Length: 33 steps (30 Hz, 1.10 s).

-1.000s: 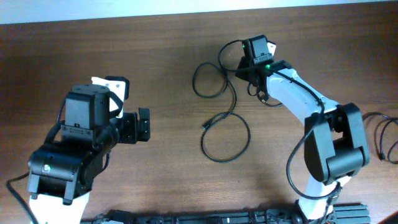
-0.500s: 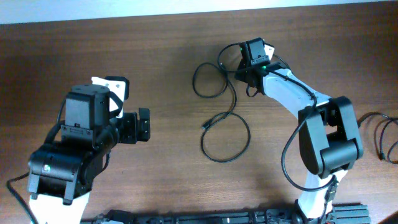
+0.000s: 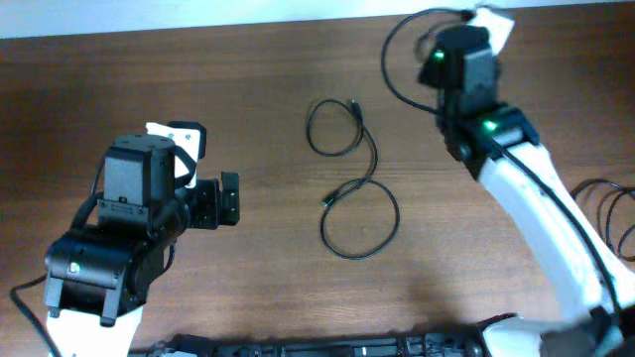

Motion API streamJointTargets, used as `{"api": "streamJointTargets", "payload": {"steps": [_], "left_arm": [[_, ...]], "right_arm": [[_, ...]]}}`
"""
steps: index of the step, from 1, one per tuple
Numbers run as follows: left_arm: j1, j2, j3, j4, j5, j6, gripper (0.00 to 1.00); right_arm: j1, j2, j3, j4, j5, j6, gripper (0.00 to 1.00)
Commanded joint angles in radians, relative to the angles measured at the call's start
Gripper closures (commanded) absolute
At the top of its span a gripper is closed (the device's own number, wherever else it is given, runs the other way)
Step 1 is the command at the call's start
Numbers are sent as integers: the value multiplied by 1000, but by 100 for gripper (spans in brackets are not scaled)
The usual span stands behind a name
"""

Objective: Untangle cables

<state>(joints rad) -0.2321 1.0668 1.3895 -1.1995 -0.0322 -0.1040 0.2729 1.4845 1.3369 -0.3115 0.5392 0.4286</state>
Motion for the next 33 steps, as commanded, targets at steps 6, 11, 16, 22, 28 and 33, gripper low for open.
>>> {"api": "streamJointTargets", "payload": {"steps": [6, 11, 16, 22, 28, 33], "left_arm": [[6, -2, 19, 2, 11, 16, 1], [6, -1, 19, 2, 11, 16, 1], [6, -1, 19, 2, 11, 16, 1], [6, -1, 19, 2, 11, 16, 1], [6, -1, 19, 2, 11, 16, 1], [6, -1, 19, 2, 11, 16, 1]], "right_arm": [[-82, -121, 4, 91, 487, -268, 96], [-220, -121, 4, 45, 486, -267, 96], [-385, -121, 4, -14, 440, -267, 96], [-583, -115, 4, -93, 229, -228, 96], [-791, -72, 4, -178, -52, -109, 96], [-904, 19, 4, -220, -251, -94, 96]]}}
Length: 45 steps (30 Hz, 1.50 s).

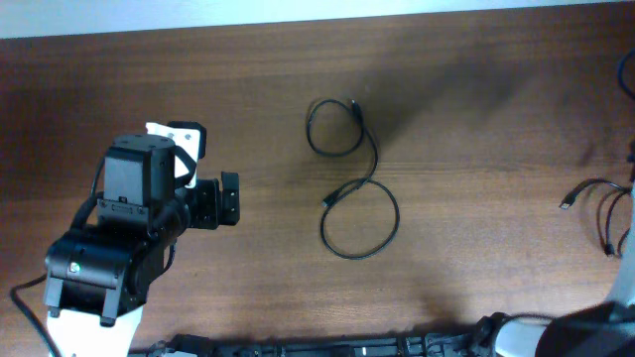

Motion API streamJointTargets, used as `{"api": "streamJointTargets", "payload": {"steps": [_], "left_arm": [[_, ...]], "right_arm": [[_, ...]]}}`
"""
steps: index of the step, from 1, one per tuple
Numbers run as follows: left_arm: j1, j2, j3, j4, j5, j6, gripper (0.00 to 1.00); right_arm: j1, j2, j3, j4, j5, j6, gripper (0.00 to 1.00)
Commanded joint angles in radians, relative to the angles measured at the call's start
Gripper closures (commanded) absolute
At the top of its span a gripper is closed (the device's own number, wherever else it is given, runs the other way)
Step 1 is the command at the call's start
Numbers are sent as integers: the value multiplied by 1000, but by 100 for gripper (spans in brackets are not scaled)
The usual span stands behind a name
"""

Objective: Untangle cables

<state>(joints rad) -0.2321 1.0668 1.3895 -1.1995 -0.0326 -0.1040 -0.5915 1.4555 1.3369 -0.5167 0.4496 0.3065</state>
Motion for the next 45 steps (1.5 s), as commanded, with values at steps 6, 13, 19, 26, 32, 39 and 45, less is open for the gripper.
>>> {"api": "streamJointTargets", "payload": {"steps": [6, 13, 19, 26, 32, 39, 45], "left_arm": [[6, -1, 19, 2, 11, 16, 1], [6, -1, 19, 2, 11, 16, 1], [6, -1, 19, 2, 11, 16, 1], [6, -1, 19, 2, 11, 16, 1], [6, -1, 19, 2, 11, 16, 1], [6, -1, 19, 2, 11, 16, 1], [6, -1, 19, 2, 11, 16, 1]], "right_arm": [[-66, 158, 3, -52, -169, 28, 96], [-66, 243, 3, -85, -169, 28, 44], [-66, 246, 3, -98, -170, 27, 9], [-63, 246, 3, -128, -372, -111, 1], [-63, 238, 4, -192, -412, -119, 1], [-63, 193, 4, -277, -412, -113, 1], [-57, 113, 4, -389, -424, -16, 1]]}}
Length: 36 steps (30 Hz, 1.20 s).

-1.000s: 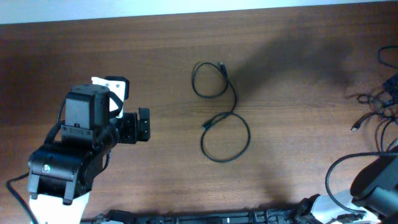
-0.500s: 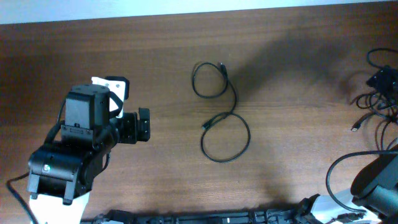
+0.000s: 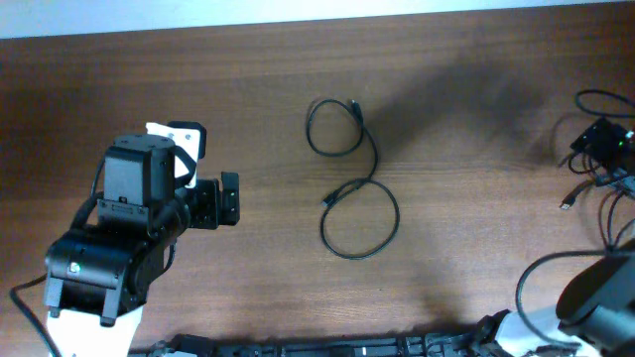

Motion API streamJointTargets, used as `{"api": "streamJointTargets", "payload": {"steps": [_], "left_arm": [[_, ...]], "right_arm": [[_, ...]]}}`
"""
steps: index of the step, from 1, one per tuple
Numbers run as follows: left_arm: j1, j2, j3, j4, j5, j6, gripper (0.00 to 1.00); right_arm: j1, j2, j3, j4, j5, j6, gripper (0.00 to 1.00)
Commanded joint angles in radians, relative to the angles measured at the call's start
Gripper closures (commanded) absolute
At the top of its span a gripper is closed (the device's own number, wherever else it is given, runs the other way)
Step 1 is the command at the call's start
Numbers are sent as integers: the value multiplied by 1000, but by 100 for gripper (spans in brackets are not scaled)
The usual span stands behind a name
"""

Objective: Untangle cables

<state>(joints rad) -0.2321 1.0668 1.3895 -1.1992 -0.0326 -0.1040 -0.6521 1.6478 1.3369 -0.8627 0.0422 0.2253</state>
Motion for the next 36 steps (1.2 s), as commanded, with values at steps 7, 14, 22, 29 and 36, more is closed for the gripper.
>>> {"api": "streamJointTargets", "payload": {"steps": [7, 14, 22, 29, 36], "left_arm": [[6, -1, 19, 1, 11, 16, 1], [6, -1, 19, 1, 11, 16, 1], [6, -1, 19, 1, 11, 16, 1], [6, -1, 19, 1, 11, 16, 1], [6, -1, 19, 1, 11, 16, 1]], "right_arm": [[124, -129, 4, -96, -166, 68, 1], [330, -121, 4, -34, -217, 69, 1], [537, -14, -5, -31, -216, 72, 1], [701, 127, -8, 23, -223, 72, 1], [825, 311, -8, 68, -229, 267, 1]]}}
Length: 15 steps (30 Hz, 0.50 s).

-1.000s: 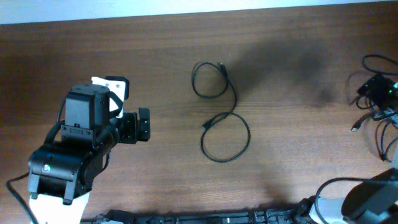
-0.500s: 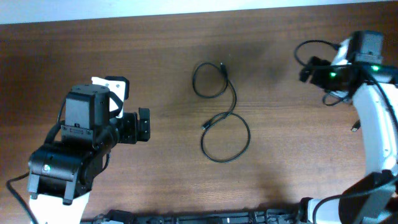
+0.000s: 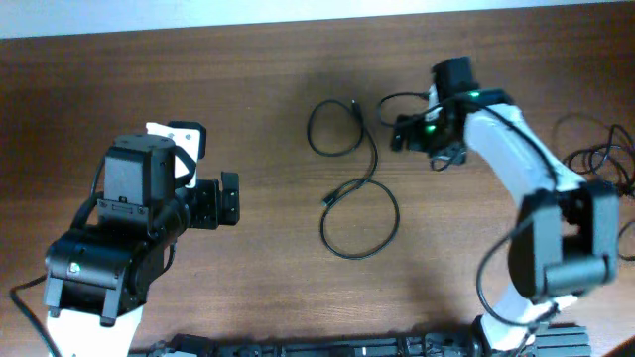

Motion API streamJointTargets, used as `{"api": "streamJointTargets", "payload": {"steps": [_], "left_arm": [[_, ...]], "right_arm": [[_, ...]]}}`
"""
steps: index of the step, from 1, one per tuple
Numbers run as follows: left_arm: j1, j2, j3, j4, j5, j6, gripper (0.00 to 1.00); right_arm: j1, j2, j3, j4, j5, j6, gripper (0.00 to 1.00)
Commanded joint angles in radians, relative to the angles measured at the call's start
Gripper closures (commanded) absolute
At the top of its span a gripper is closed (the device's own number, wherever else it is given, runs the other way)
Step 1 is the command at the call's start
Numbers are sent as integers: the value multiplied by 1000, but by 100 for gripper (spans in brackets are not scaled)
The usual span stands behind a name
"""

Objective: Untangle cables

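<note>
A thin black cable (image 3: 375, 159) lies mid-table in an S shape. It has a small loop at the top, a larger loop (image 3: 359, 223) below, and plugs at both ends. My right gripper (image 3: 409, 134) hovers just right of the upper loop. A short black cable loop (image 3: 395, 99) arches out from its fingers, so it looks shut on that cable. My left gripper (image 3: 226, 200) rests far to the left, away from any cable. Its jaw gap does not show from above.
A heap of tangled black cables (image 3: 595, 159) sits at the right edge behind the right arm's elbow. The left arm's bulky body (image 3: 119, 248) fills the lower left. The table's far edge runs along the top.
My right gripper has moved from the cable heap at the right edge to the table's middle, and a loop of black cable is now at its fingers. The S-shaped cable and left arm are unchanged.
My right arm first reached over the far middle of the table with a cable loop beside it. It was then out of view to the right, then at the cable heap on the right edge. It is now beside the S-shaped cable. The left arm never moved.
</note>
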<state>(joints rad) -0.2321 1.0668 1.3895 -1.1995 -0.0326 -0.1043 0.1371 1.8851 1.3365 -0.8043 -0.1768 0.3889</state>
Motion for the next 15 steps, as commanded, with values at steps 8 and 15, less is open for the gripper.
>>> {"api": "streamJointTargets", "payload": {"steps": [8, 15], "left_arm": [[6, -1, 19, 2, 11, 16, 1], [6, -1, 19, 2, 11, 16, 1]], "right_arm": [[126, 182, -7, 70, -81, 103, 1], [177, 182, -7, 135, -123, 126, 1]]}}
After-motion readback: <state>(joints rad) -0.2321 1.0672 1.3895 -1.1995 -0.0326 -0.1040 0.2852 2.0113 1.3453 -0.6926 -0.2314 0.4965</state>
